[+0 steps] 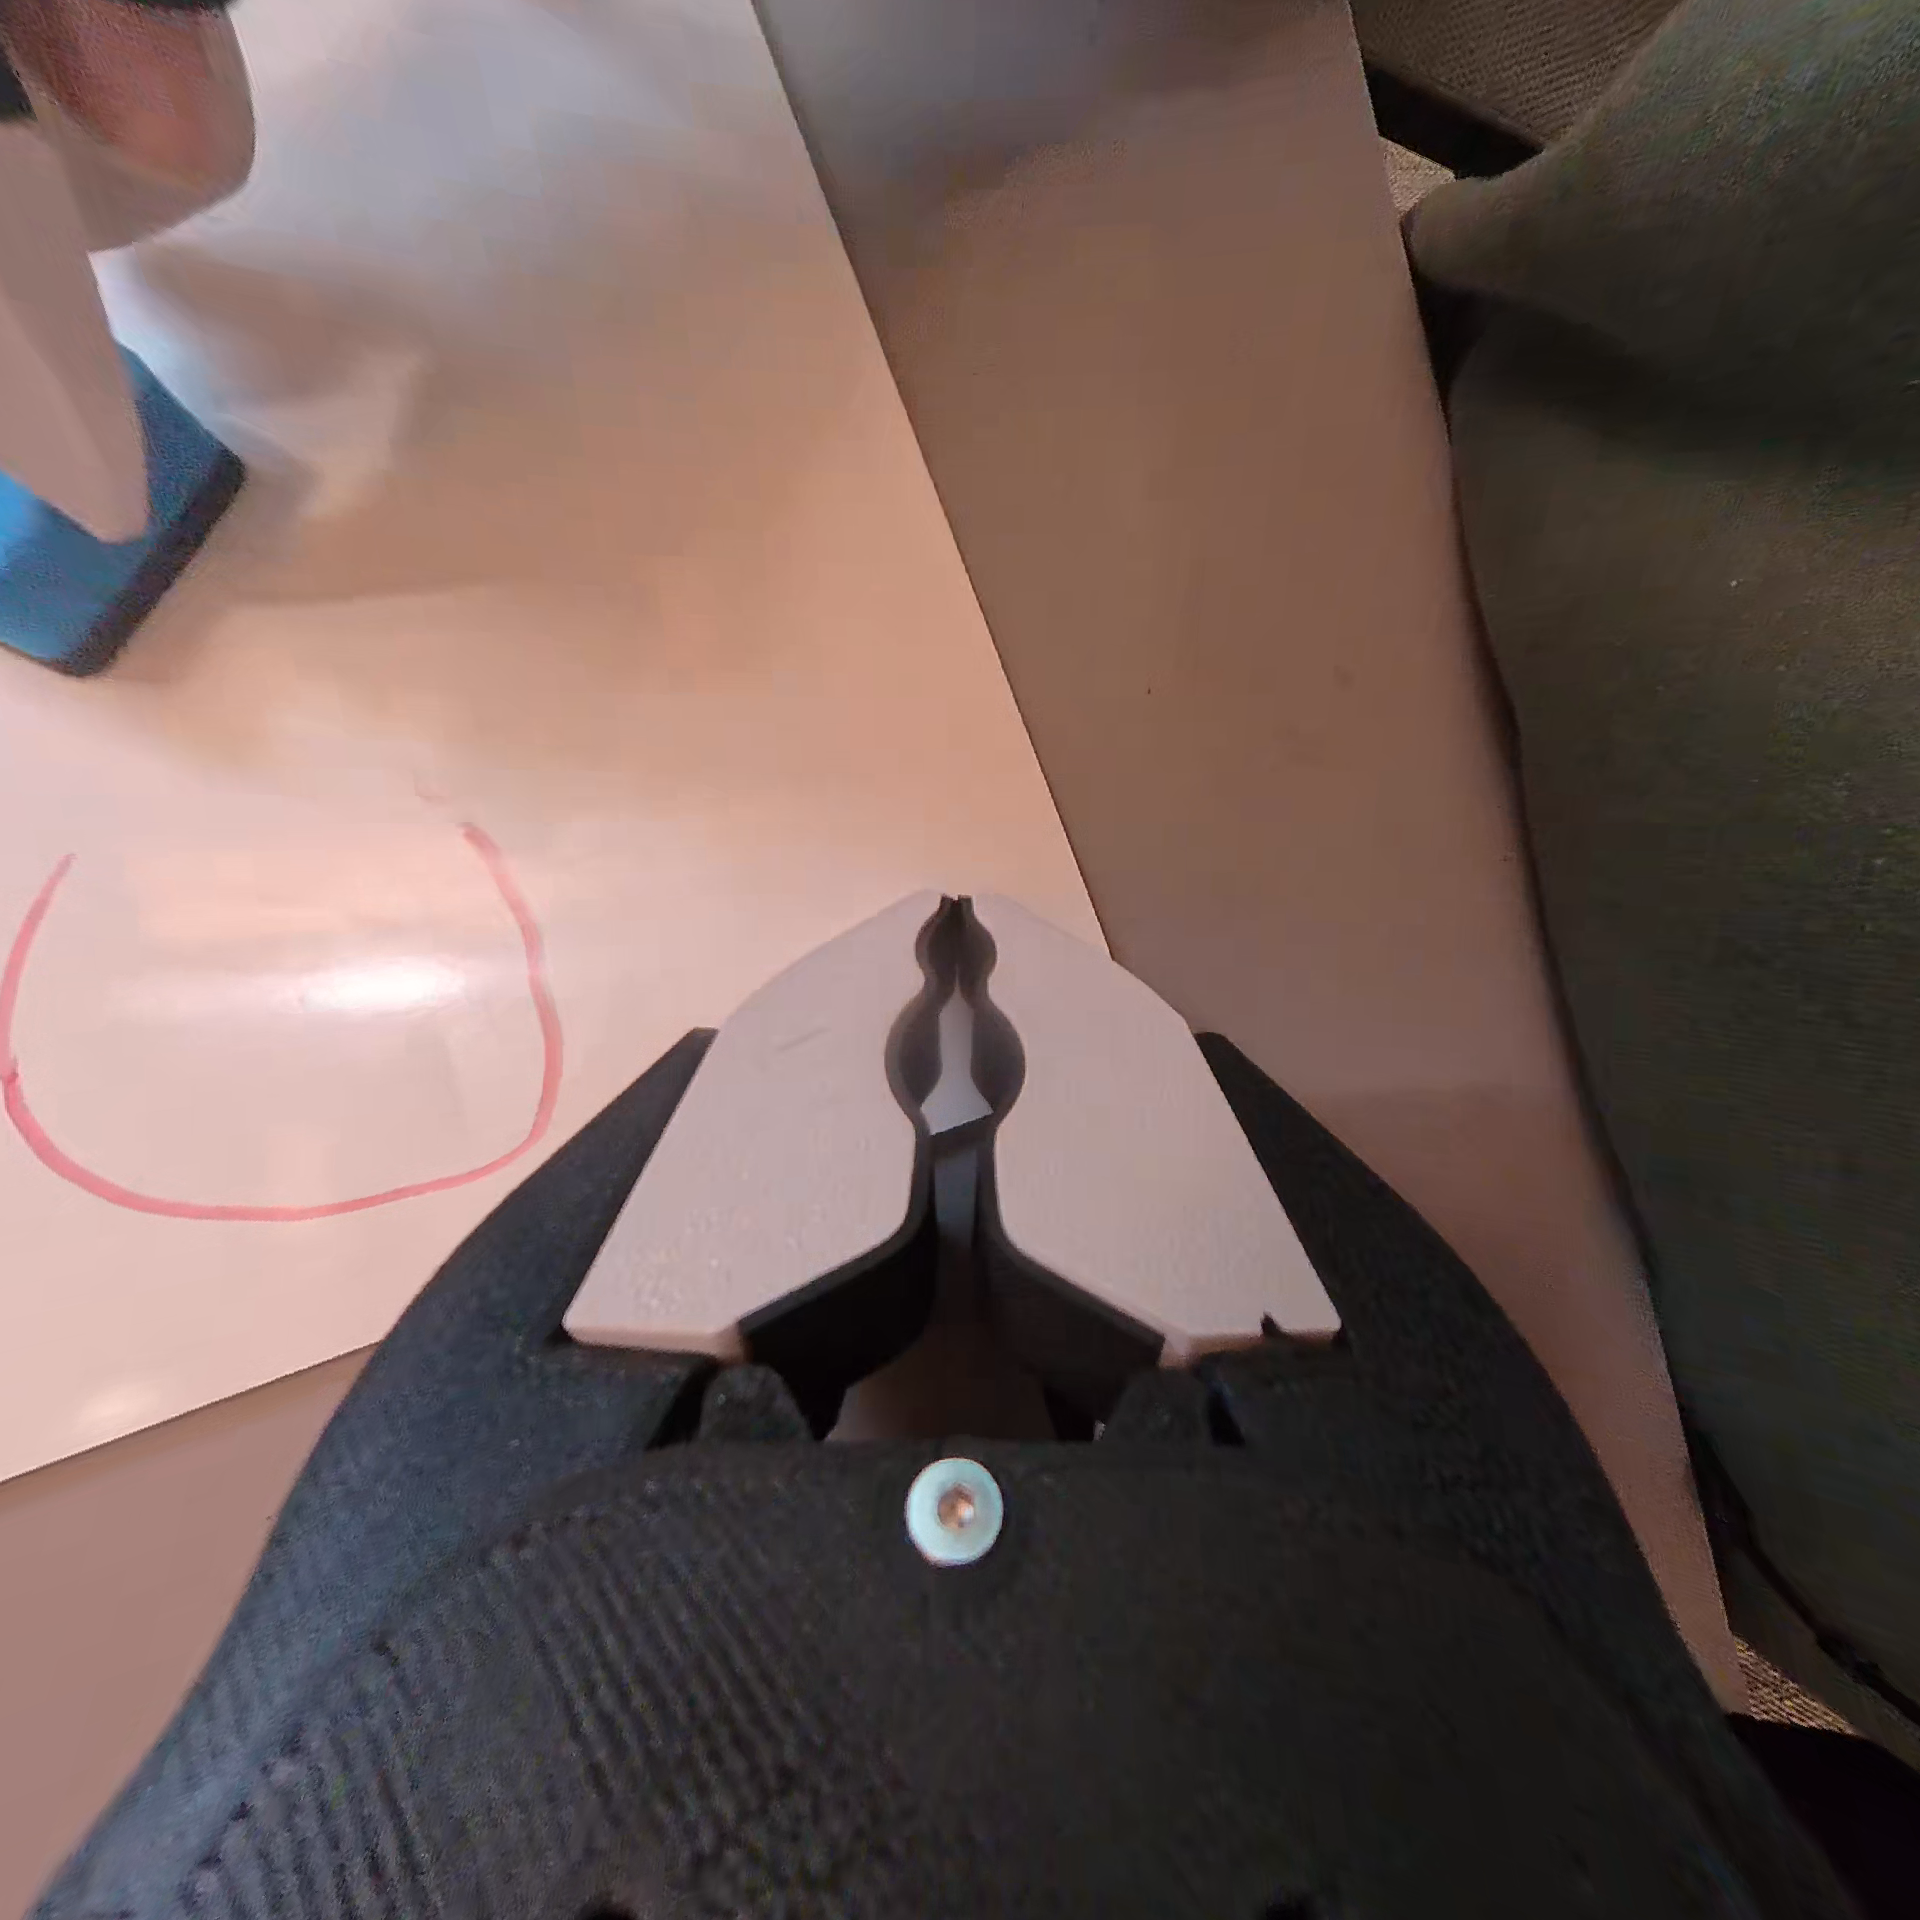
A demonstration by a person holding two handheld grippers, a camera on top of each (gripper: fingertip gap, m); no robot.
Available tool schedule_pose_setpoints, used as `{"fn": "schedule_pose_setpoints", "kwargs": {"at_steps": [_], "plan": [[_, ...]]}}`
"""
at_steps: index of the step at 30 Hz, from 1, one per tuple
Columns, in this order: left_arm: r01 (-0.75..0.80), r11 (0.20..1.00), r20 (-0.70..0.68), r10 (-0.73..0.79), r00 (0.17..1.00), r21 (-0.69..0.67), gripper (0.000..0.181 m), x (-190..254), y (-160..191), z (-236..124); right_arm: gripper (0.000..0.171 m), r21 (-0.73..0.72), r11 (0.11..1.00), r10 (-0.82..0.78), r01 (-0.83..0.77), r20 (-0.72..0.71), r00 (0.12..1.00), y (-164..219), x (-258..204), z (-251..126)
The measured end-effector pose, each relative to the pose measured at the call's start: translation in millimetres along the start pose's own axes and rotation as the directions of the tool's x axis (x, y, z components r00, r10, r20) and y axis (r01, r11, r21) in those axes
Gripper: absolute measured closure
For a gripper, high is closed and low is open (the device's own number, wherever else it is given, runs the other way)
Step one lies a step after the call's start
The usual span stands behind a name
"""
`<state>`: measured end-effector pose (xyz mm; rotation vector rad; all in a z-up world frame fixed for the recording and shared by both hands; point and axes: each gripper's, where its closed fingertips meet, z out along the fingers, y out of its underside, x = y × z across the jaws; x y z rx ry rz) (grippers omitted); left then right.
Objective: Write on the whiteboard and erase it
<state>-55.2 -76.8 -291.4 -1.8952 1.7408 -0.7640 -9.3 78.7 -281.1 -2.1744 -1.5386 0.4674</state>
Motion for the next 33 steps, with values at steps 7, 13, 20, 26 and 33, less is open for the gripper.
{"fn": "schedule_pose_setpoints", "kwargs": {"at_steps": [7,13,20,26,33], "plan": [[0.010,1.000,-0.003,-0.010,1.000,0.000,0.181,-0.7,0.2,-0.2,0.122,0.035,0.988,-0.152,0.149,0.104,0.983,-38.3,-43.8,25.2],[0.016,1.000,0.005,-0.016,1.000,-0.006,0.181,-1.1,1.5,-1.4,0.122,0.017,0.973,-0.228,0.229,0.197,0.953,-18.5,-74.8,13.5],[0.020,1.000,0.005,-0.020,1.000,-0.008,0.181,0.3,1.0,-0.7,0.122,0.059,0.994,-0.099,0.095,0.079,0.992,-60.6,-8.9,37.9],[0.033,0.999,-0.012,-0.033,0.999,-0.008,0.181,0.6,1.6,-1.5,0.122,0.079,0.954,-0.299,0.289,0.232,0.925,-45.5,-97.4,30.6],[0.044,0.999,0.004,-0.044,0.999,-0.007,0.181,1.8,1.4,-1.3,0.122,0.088,0.987,-0.146,0.137,0.109,0.983,-64.4,-20.7,40.2]]}}
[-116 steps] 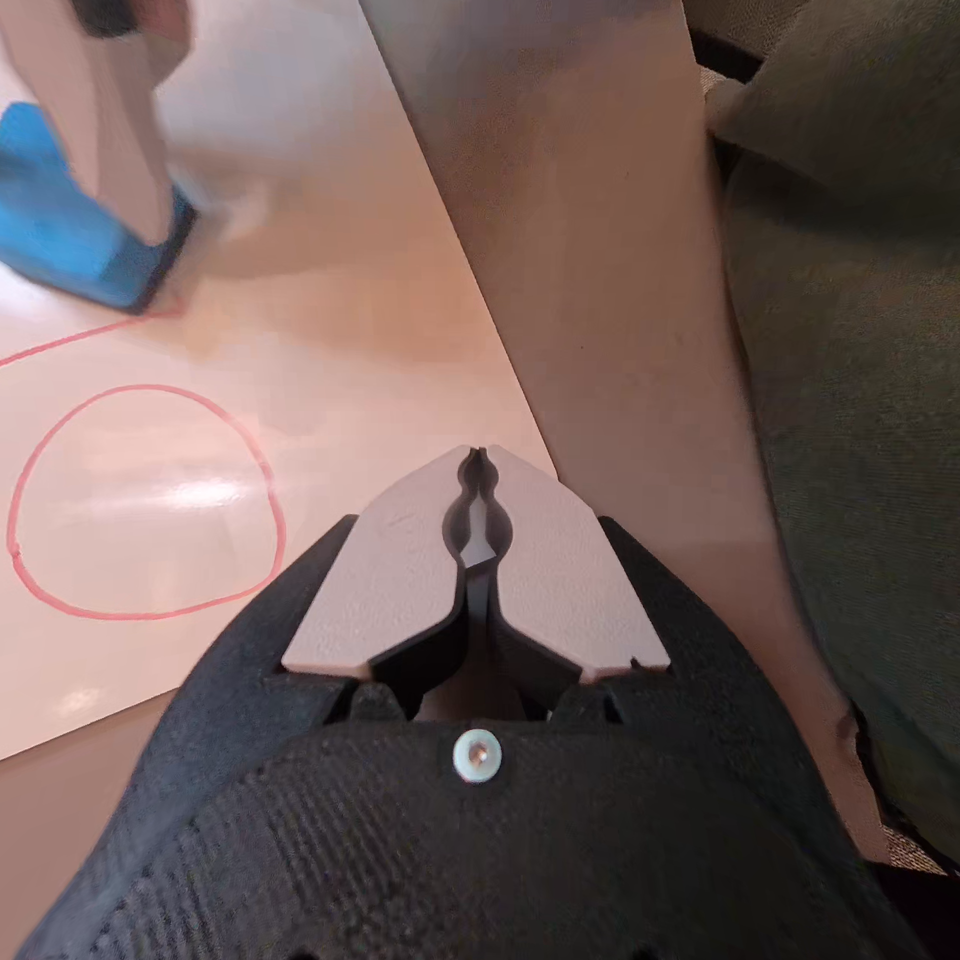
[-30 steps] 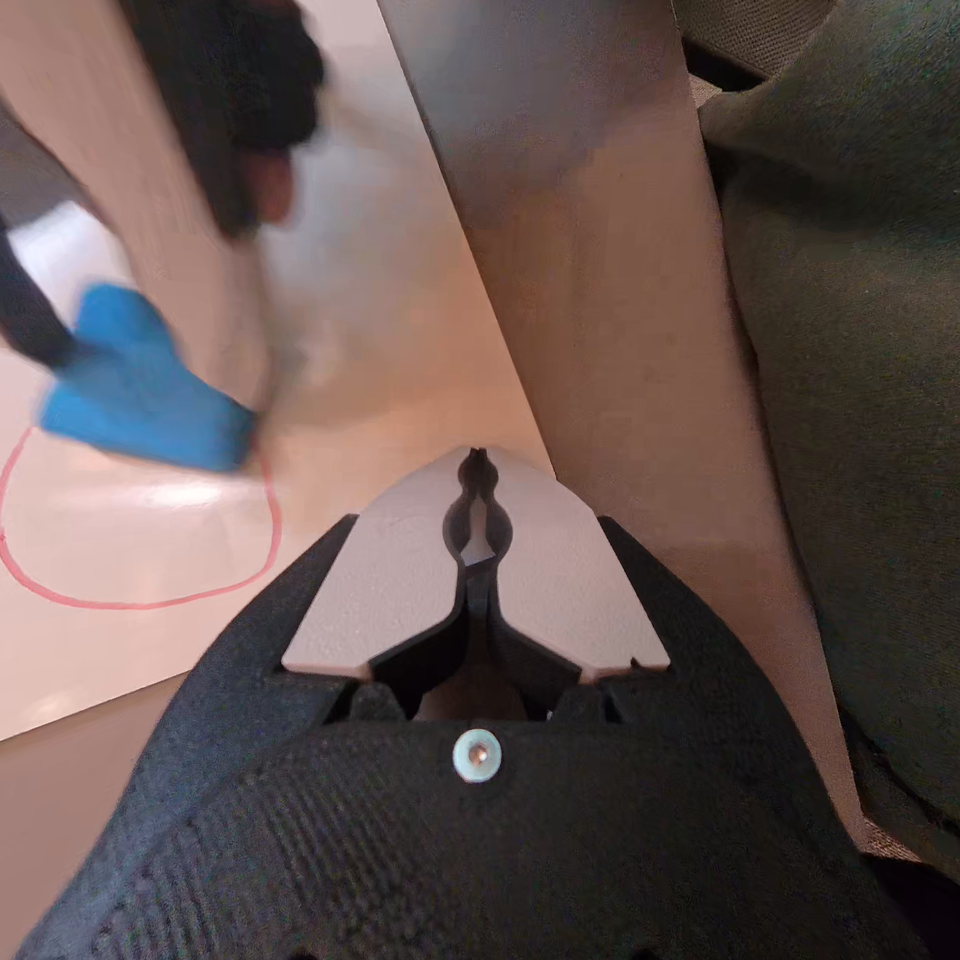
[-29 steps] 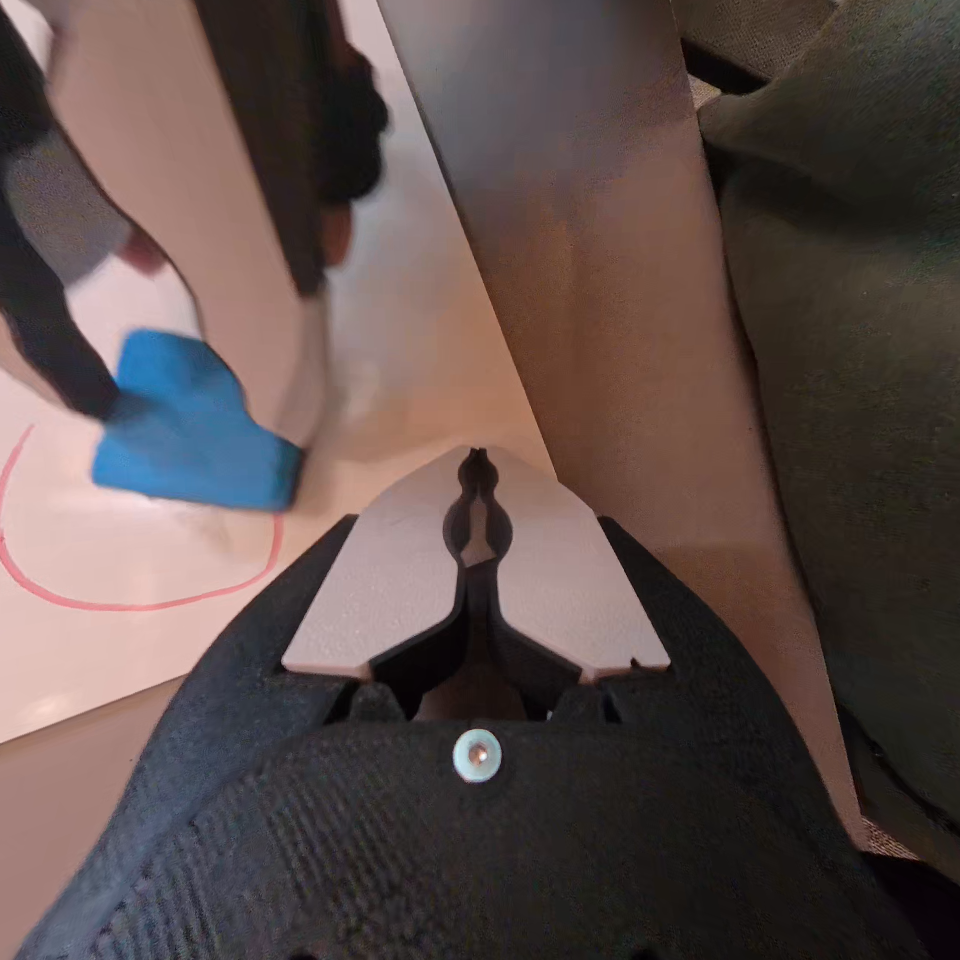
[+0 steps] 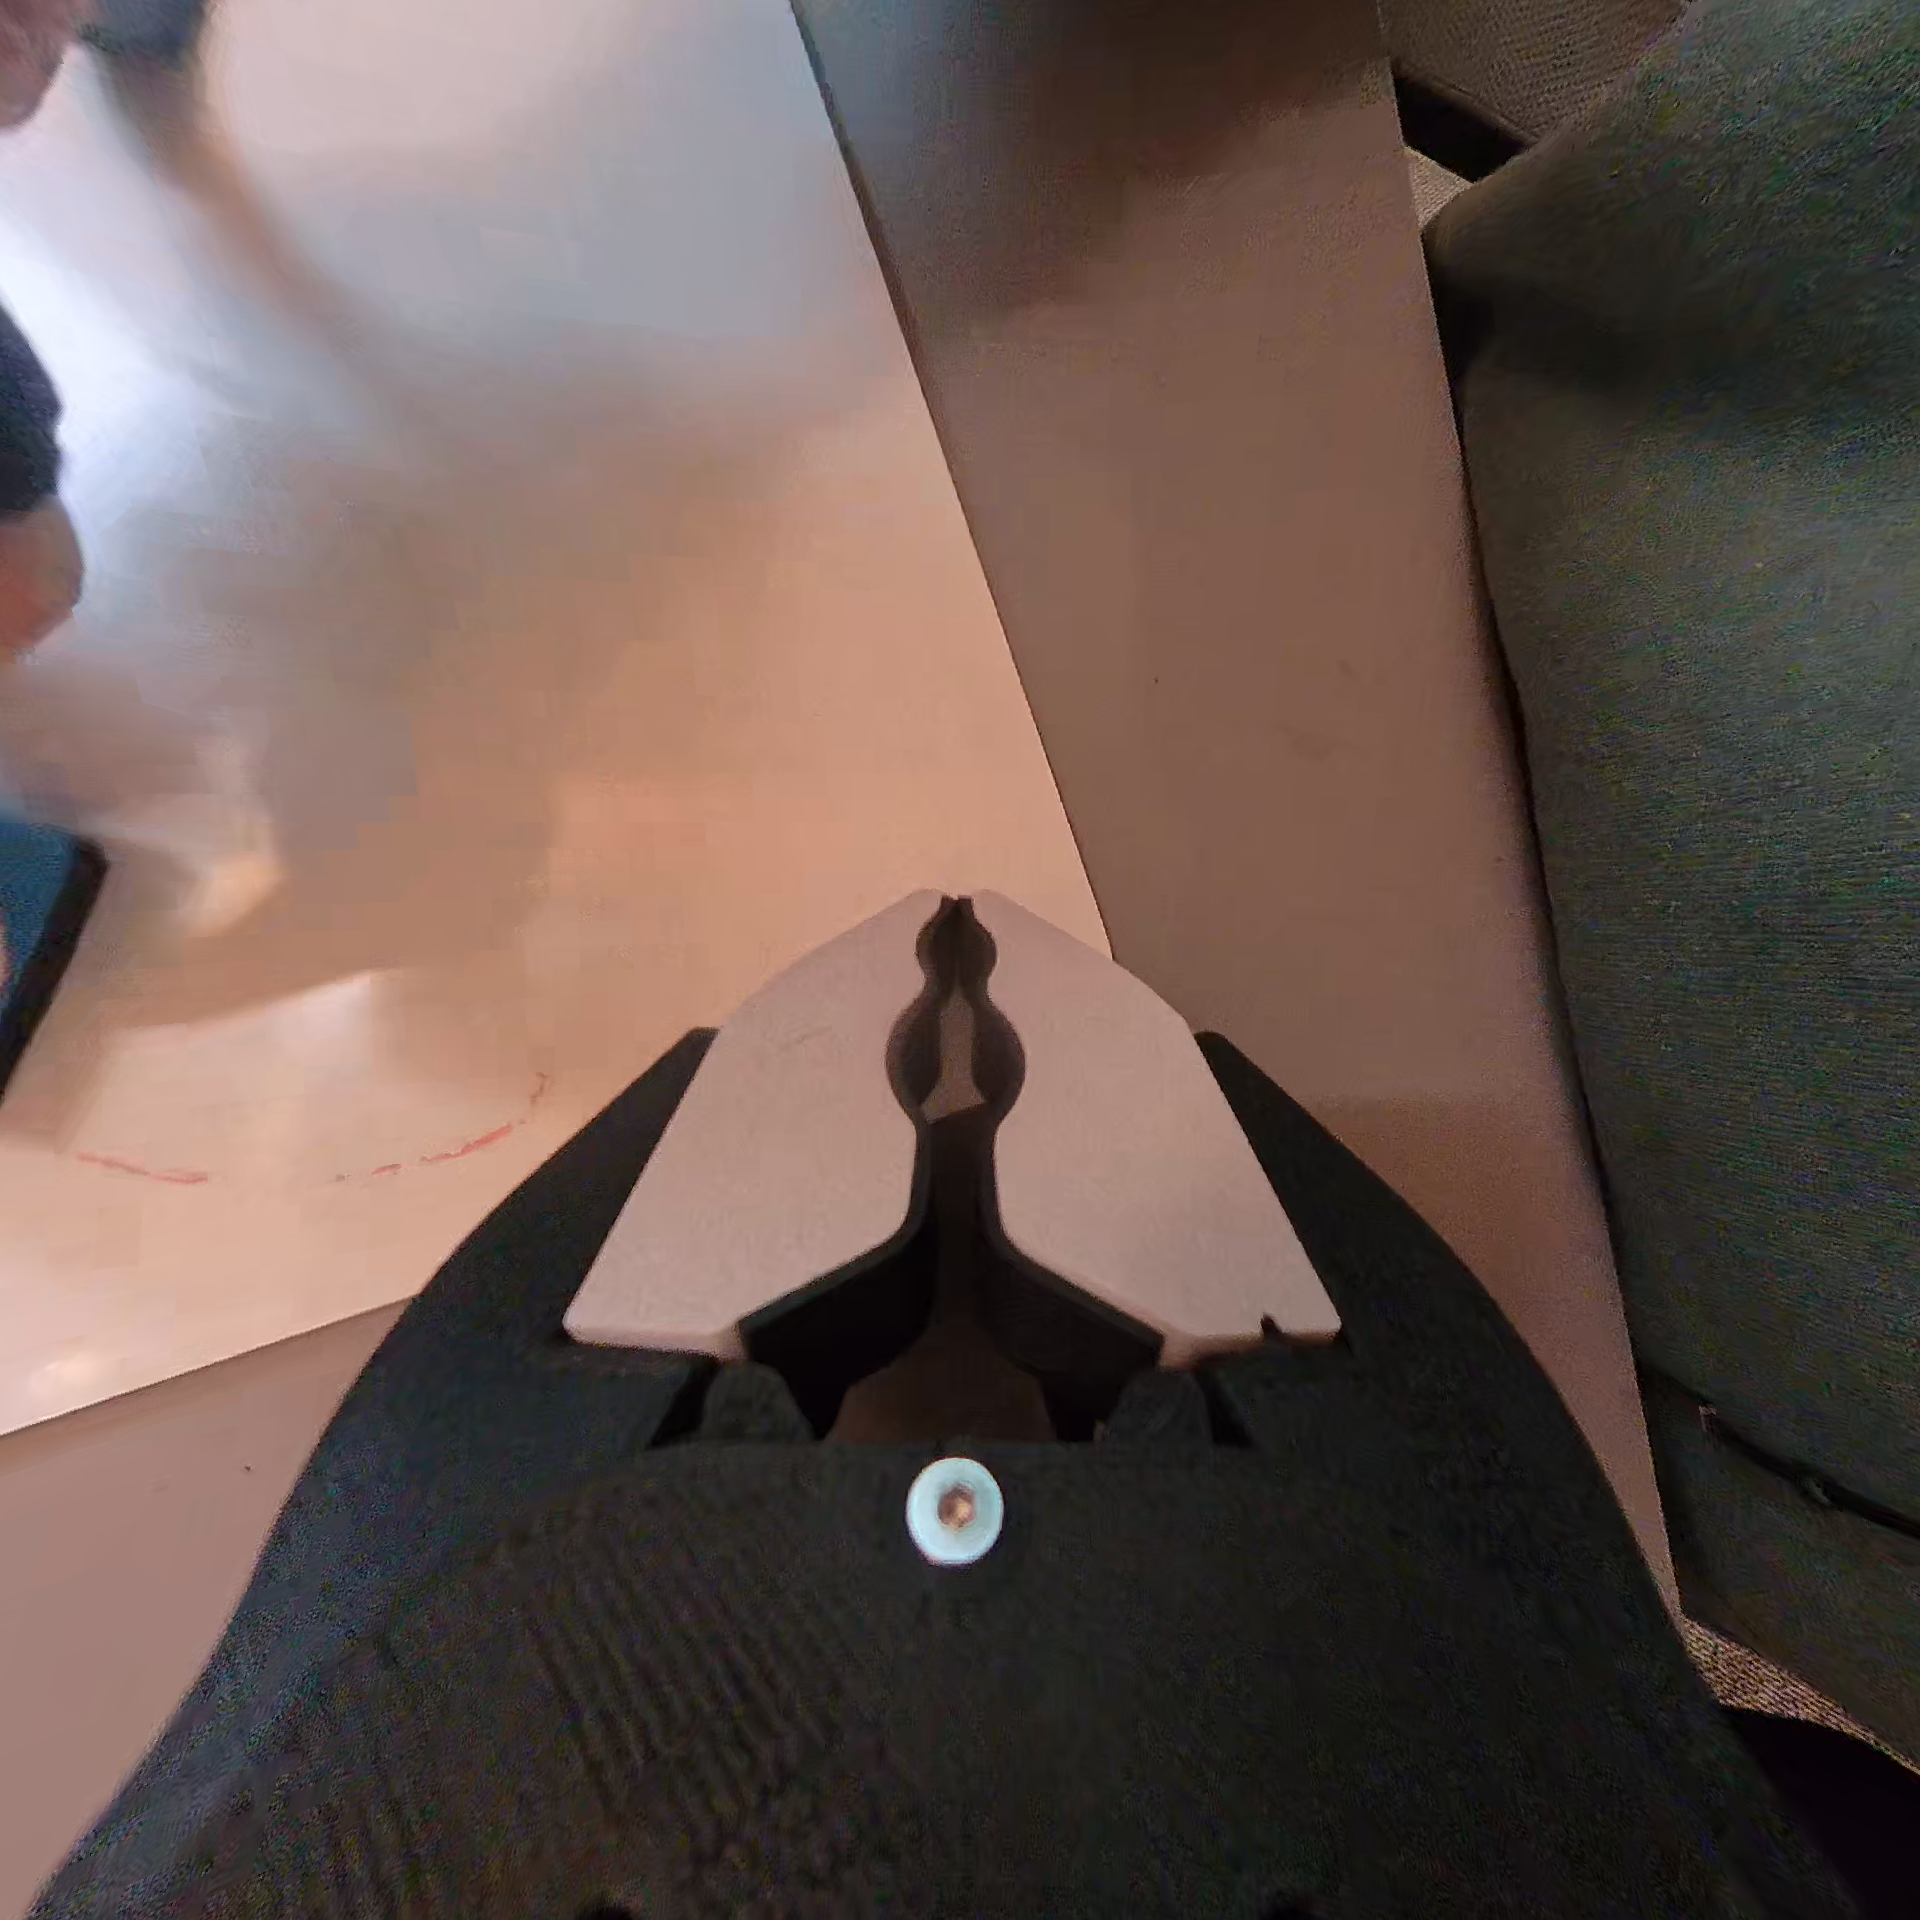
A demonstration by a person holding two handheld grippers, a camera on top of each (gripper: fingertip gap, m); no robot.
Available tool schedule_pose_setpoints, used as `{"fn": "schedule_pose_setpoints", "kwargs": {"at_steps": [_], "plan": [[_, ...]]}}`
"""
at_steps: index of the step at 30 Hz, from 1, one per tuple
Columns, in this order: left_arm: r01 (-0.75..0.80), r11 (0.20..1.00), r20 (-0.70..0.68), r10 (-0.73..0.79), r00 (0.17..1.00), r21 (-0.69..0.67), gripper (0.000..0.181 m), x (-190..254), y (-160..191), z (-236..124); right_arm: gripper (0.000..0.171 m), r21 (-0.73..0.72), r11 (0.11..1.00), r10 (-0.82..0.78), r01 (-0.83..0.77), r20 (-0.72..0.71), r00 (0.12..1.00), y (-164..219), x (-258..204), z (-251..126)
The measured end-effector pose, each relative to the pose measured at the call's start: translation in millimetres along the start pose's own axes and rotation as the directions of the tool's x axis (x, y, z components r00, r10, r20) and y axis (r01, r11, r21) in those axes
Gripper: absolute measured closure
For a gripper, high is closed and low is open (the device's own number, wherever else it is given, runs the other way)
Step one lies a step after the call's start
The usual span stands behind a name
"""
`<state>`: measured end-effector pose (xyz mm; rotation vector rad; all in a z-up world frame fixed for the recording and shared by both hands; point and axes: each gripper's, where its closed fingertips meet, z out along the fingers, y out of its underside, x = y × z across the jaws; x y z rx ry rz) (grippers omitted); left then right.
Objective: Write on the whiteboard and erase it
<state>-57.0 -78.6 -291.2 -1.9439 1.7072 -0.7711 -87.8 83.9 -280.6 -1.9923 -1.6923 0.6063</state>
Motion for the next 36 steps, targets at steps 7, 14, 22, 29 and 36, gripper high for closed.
{"fn": "schedule_pose_setpoints", "kwargs": {"at_steps": [7,14,22,29,36], "plan": [[-0.003,1.000,-0.012,0.003,1.000,0.004,0.181,1.2,-1.1,1.1,0.122,0.000,0.987,-0.161,0.163,0.133,0.978,-4.8,-71.9,6.8],[-0.006,1.000,0.004,0.006,1.000,0.007,0.181,1.5,-1.4,1.3,0.122,-0.017,0.997,-0.073,0.075,0.079,0.994,9.9,-30.5,-6.2],[-0.001,1.000,0.035,0.000,0.999,0.019,0.181,0.9,-3.5,2.8,0.122,0.034,0.997,-0.076,0.075,0.056,0.996,-12.7,-29.5,10.5],[-0.011,1.000,0.030,0.011,1.000,0.017,0.181,1.4,-3.6,2.7,0.122,-0.023,0.980,-0.191,0.200,0.216,0.958,12.3,-83.9,-5.8],[-0.022,1.000,0.039,0.022,0.999,0.002,0.181,3.3,-3.0,2.4,0.122,0.007,0.998,-0.064,0.064,0.043,0.997,-14.6,-14.9,11.5]]}}
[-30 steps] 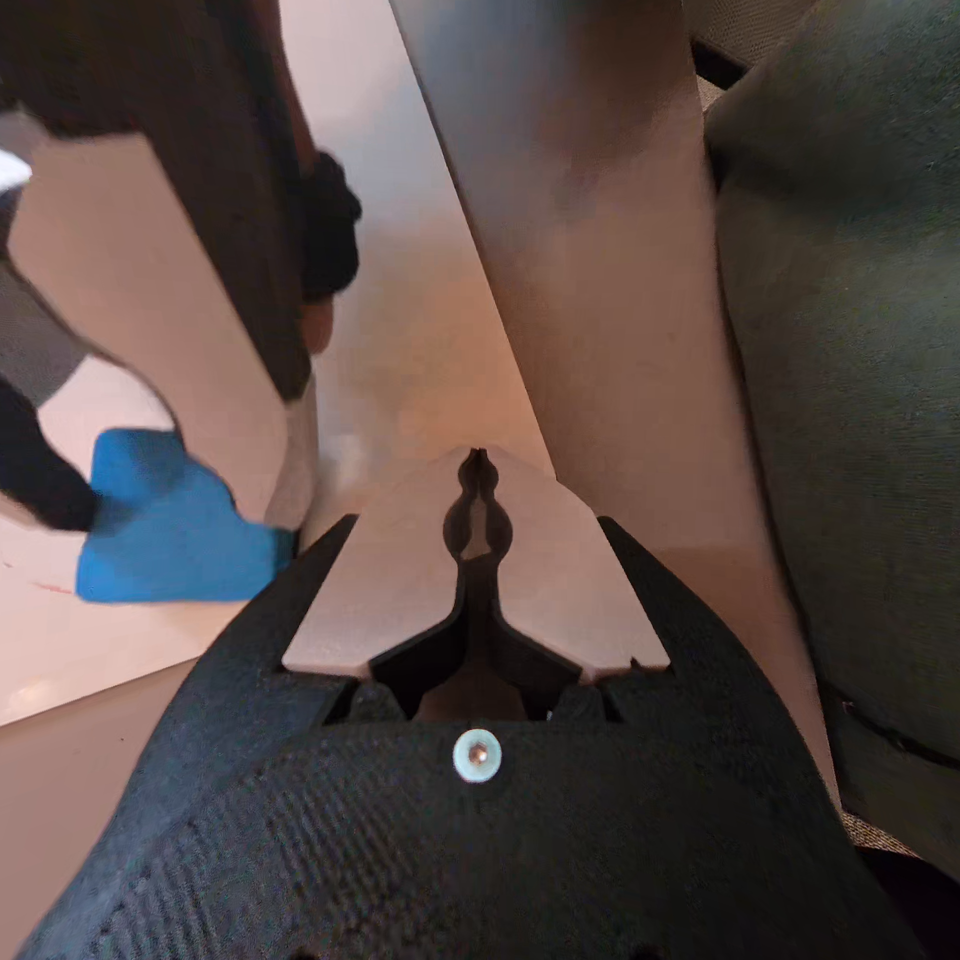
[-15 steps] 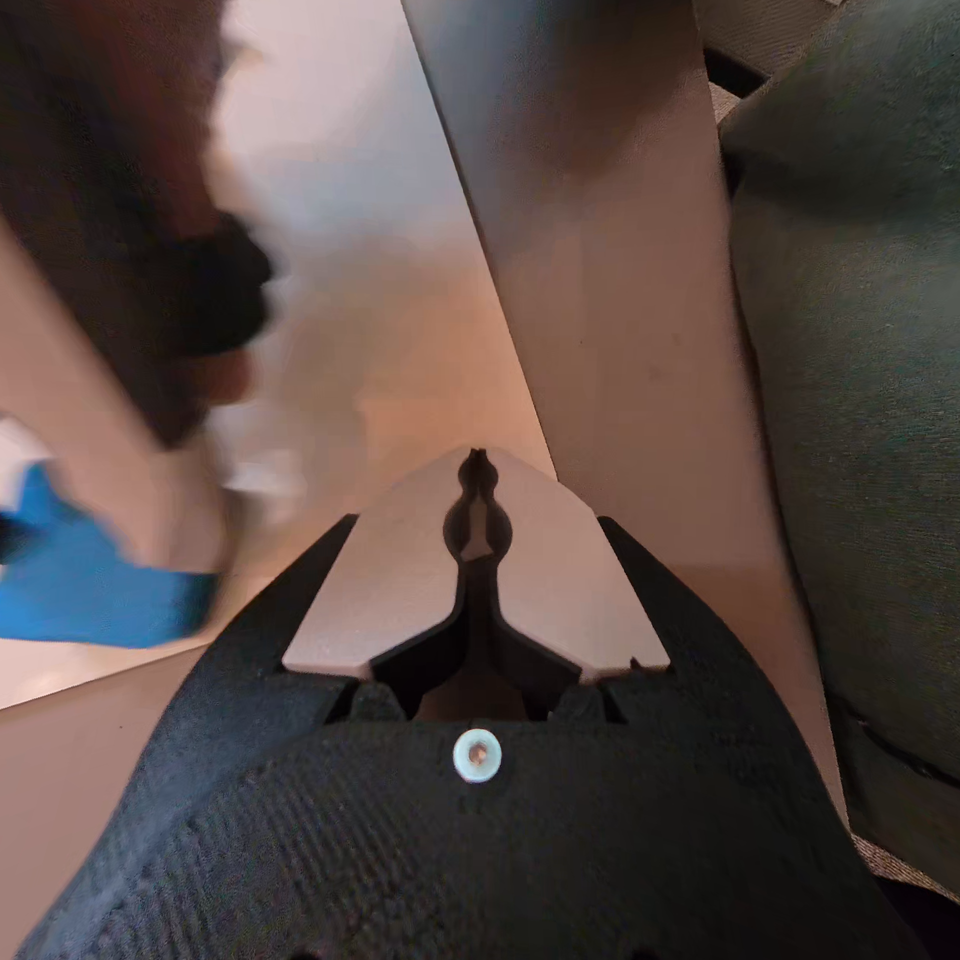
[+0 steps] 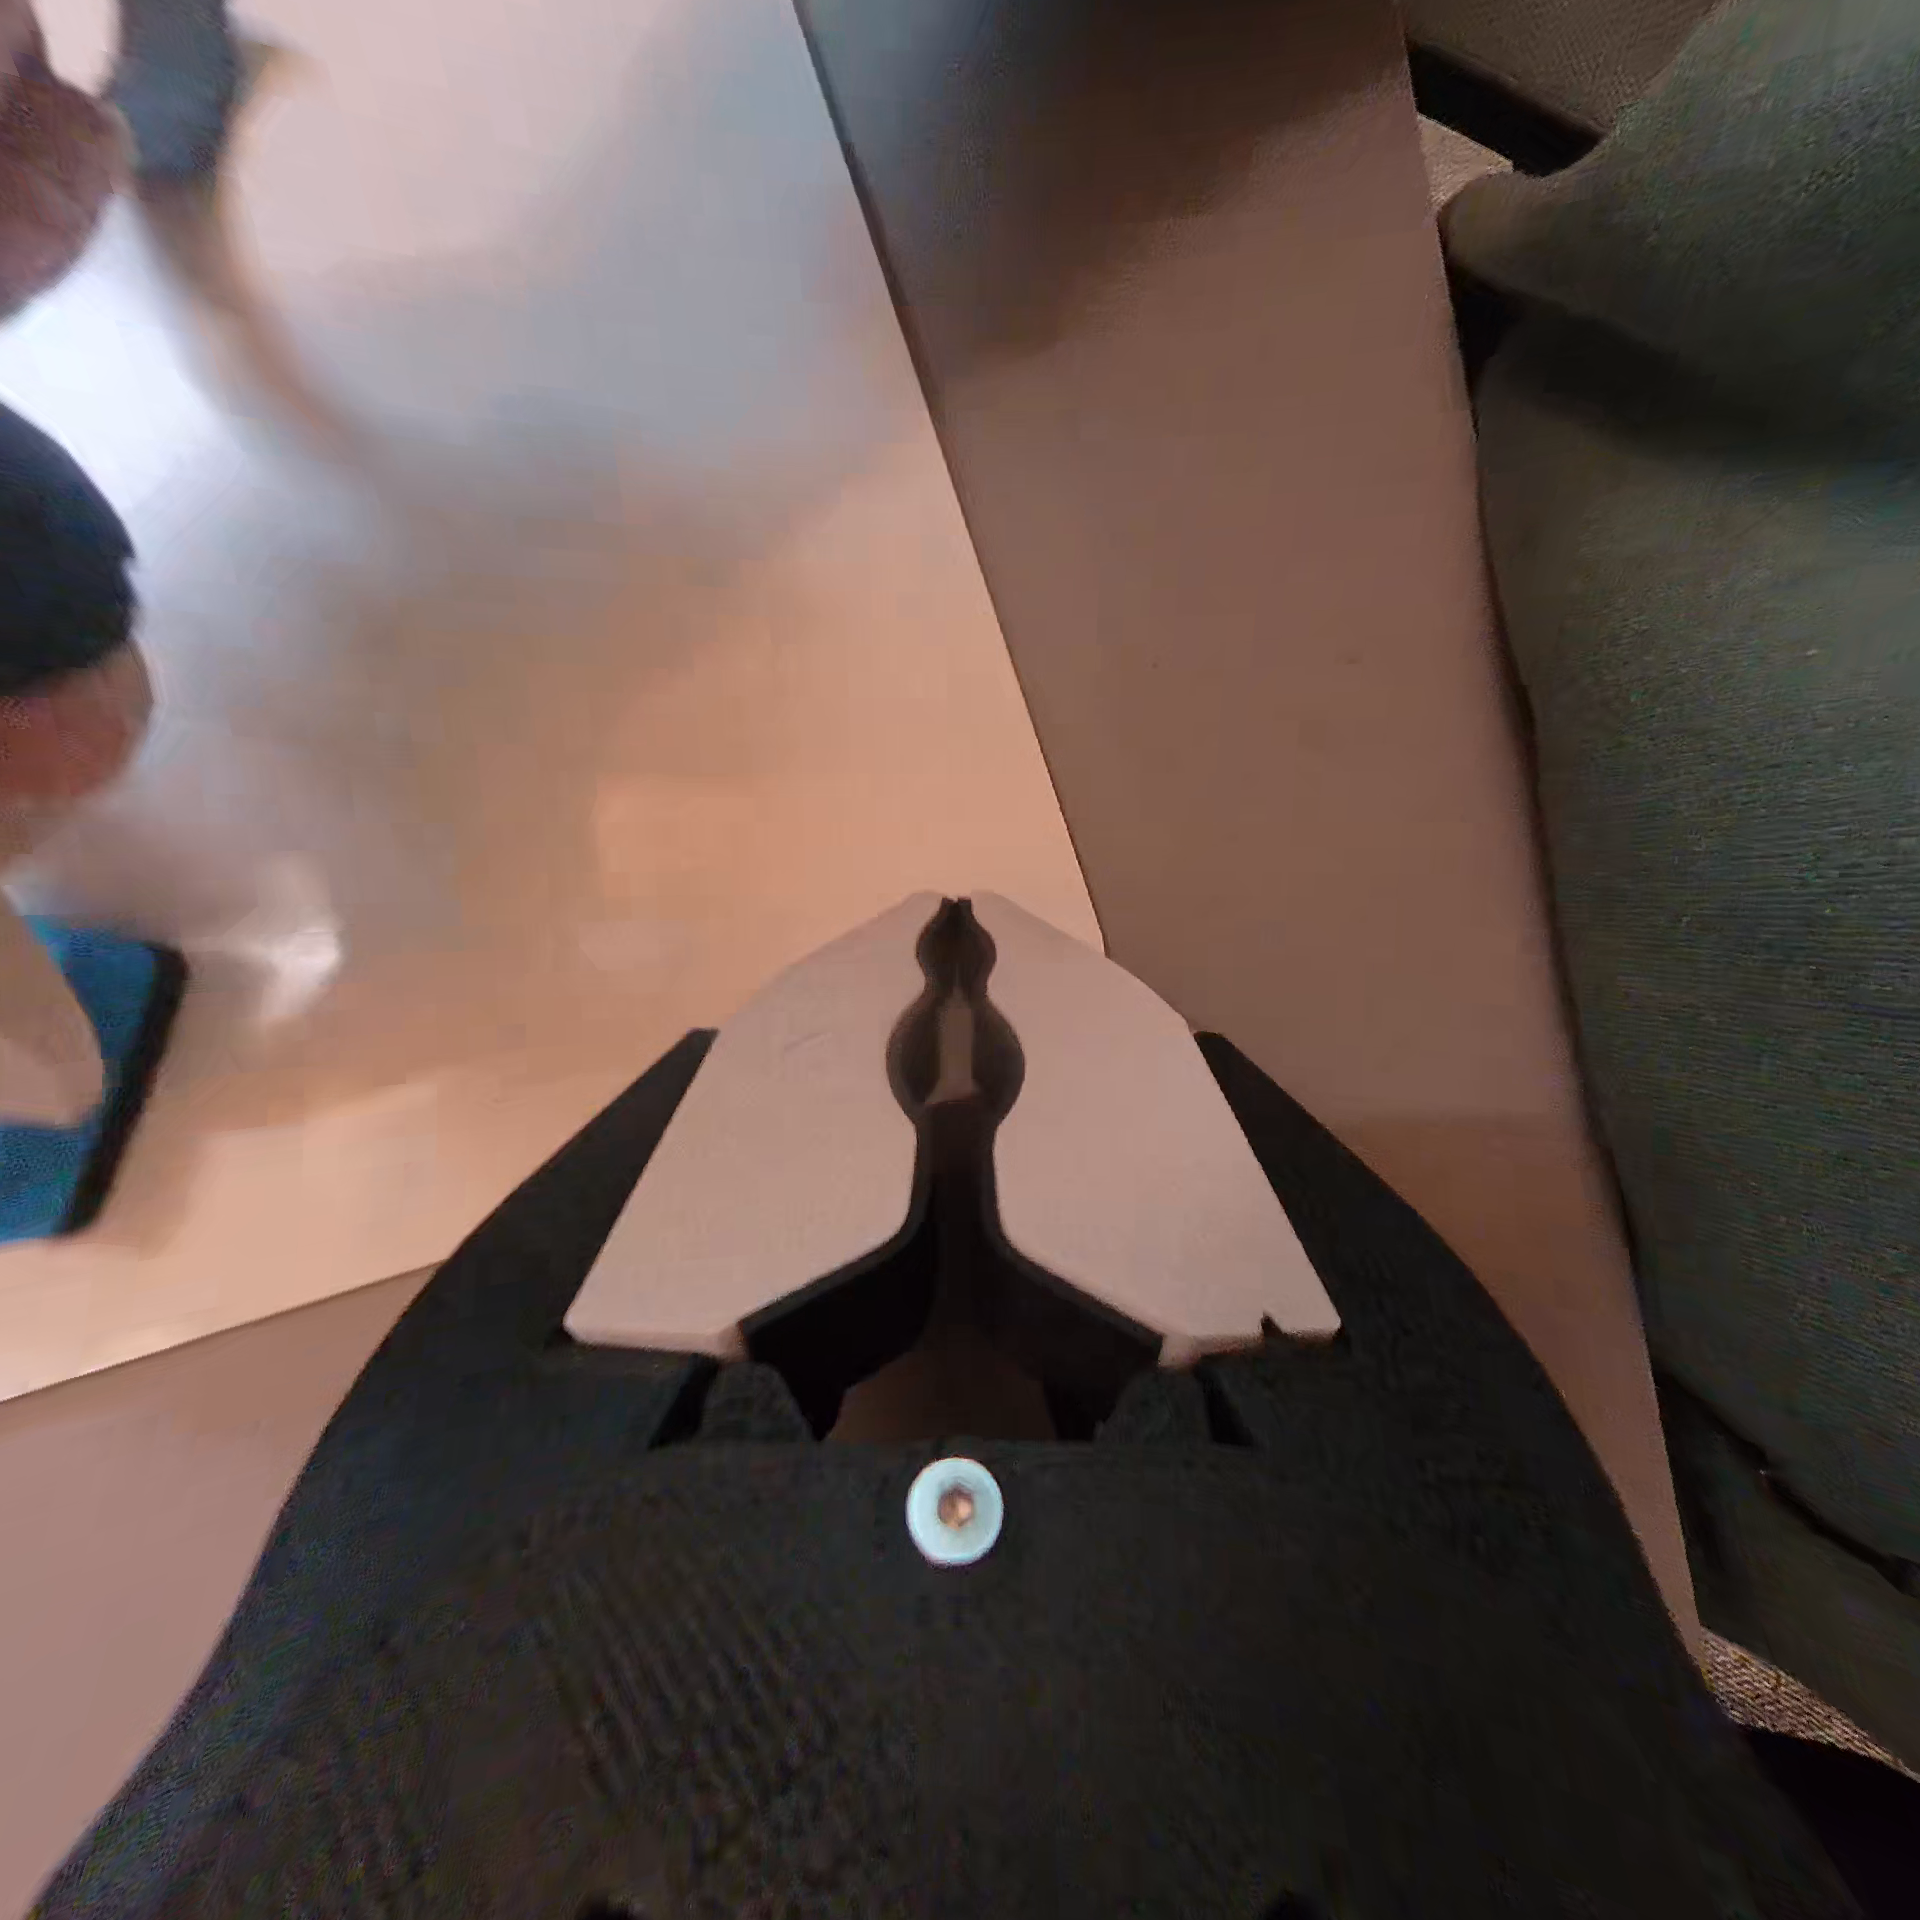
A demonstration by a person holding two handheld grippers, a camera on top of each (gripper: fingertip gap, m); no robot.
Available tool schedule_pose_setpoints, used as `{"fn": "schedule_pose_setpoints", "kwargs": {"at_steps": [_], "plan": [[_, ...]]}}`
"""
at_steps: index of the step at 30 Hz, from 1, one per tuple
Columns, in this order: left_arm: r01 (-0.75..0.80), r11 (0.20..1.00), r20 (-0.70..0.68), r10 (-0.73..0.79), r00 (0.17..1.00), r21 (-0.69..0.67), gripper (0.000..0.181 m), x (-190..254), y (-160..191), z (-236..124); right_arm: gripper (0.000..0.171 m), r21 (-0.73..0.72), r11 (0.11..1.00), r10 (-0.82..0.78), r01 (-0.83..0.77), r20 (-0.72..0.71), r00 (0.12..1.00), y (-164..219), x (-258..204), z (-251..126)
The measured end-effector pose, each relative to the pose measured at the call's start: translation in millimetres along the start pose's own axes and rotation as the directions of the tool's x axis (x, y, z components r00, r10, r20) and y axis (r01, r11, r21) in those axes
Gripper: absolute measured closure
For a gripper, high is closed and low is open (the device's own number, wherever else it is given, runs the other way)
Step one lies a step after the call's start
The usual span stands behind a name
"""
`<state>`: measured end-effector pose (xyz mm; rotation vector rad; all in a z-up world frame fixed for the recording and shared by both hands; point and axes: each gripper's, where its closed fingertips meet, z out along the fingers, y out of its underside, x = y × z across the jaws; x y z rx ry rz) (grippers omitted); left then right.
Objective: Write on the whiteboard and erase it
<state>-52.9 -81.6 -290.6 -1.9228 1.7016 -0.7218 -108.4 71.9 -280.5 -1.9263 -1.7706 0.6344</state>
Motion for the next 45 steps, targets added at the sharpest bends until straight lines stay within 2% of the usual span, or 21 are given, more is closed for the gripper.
{"fn": "schedule_pose_setpoints", "kwargs": {"at_steps": [3,6,7,10,11,13,16,18,21,23,25,28,30,34,36,39,42,44,45], "plan": [[0.007,1.000,-0.002,-0.007,1.000,-0.003,0.181,-0.9,1.1,-1.2,0.122,-0.017,0.994,-0.106,0.109,0.101,0.989,11.0,-44.8,-6.5],[0.030,1.000,-0.041,-0.029,0.999,0.009,0.180,-0.3,1.2,-1.5,0.121,-0.001,0.986,-0.166,0.167,0.121,0.979,0.7,-74.6,2.8],[0.038,0.999,-0.051,-0.037,0.998,0.011,0.181,-0.5,1.0,-1.6,0.121,0.024,0.991,-0.133,0.131,0.100,0.986,-6.0,-63.6,7.3],[0.028,1.000,-0.045,-0.028,0.999,0.007,0.180,-0.5,0.3,-0.9,0.121,0.062,0.996,0.064,-0.060,-0.068,0.996,-9.7,16.8,6.6],[0.028,1.000,-0.042,-0.027,0.999,0.007,0.181,0.1,0.2,-0.8,0.122,0.041,0.994,0.109,-0.105,-0.094,0.990,-2.5,33.1,0.5],[0.027,1.000,-0.035,-0.027,0.999,0.004,0.181,0.2,0.5,-1.2,0.122,-0.023,0.993,0.113,-0.117,-0.131,0.985,15.0,37.7,-12.9],[0.032,0.999,-0.038,-0.032,0.999,0.005,0.181,-0.1,1.1,-1.8,0.121,-0.073,0.995,0.066,-0.071,-0.064,0.996,46.8,6.5,-35.3],[0.028,1.000,-0.035,-0.028,0.999,0.001,0.181,-0.4,1.5,-2.1,0.121,-0.044,0.995,0.087,-0.089,-0.037,0.995,74.3,-5.3,-55.7],[0.029,1.000,-0.030,-0.029,0.999,0.004,0.181,-1.4,0.6,-1.6,0.121,-0.039,0.959,0.266,-0.281,-0.224,0.938,131.0,13.4,-99.7],[0.036,0.999,-0.040,-0.035,0.999,0.007,0.181,-1.6,0.3,-1.6,0.122,-0.019,0.928,0.350,-0.372,-0.293,0.890,151.4,7.6,-115.2],[0.044,0.999,-0.051,-0.043,0.998,0.009,0.181,-1.9,-0.1,-1.4,0.121,-0.043,0.951,0.286,-0.307,-0.263,0.921,138.2,-31.4,-103.9],[0.039,0.999,-0.057,-0.039,0.998,0.007,0.181,-0.5,-1.2,-0.4,0.121,-0.041,0.995,0.086,-0.091,-0.111,0.990,86.6,-104.9,-61.4],[0.036,0.999,-0.068,-0.036,0.997,0.006,0.181,2.2,-1.4,0.0,0.121,-0.046,0.999,-0.005,0.001,-0.090,0.996,63.1,-113.3,-43.8],[0.025,1.000,-0.052,-0.024,0.998,0.003,0.181,3.3,-0.4,-0.7,0.121,0.008,0.997,0.074,-0.074,-0.037,0.997,35.7,-62.8,-23.7],[0.030,1.000,-0.038,-0.030,0.999,0.004,0.180,0.6,0.7,-1.8,0.121,-0.003,0.994,0.112,-0.113,-0.072,0.991,39.8,-26.2,-27.9],[0.031,0.999,-0.035,-0.031,0.999,0.007,0.181,0.0,1.1,-2.1,0.121,0.026,0.964,0.266,-0.266,-0.179,0.947,73.2,44.3,-56.2],[0.028,1.000,-0.033,-0.028,0.999,0.008,0.181,0.1,0.7,-1.5,0.121,0.107,0.874,0.479,-0.473,-0.346,0.807,130.2,114.4,-102.7],[0.030,1.000,-0.034,-0.030,0.999,0.008,0.181,-0.3,0.6,-1.4,0.121,0.127,0.838,0.534,-0.530,-0.391,0.750,148.3,121.4,-117.0],[0.030,1.000,-0.034,-0.030,0.999,0.008,0.181,-0.4,0.8,-1.4,0.121,0.121,0.854,0.510,-0.506,-0.384,0.770,143.3,109.7,-112.7]]}}
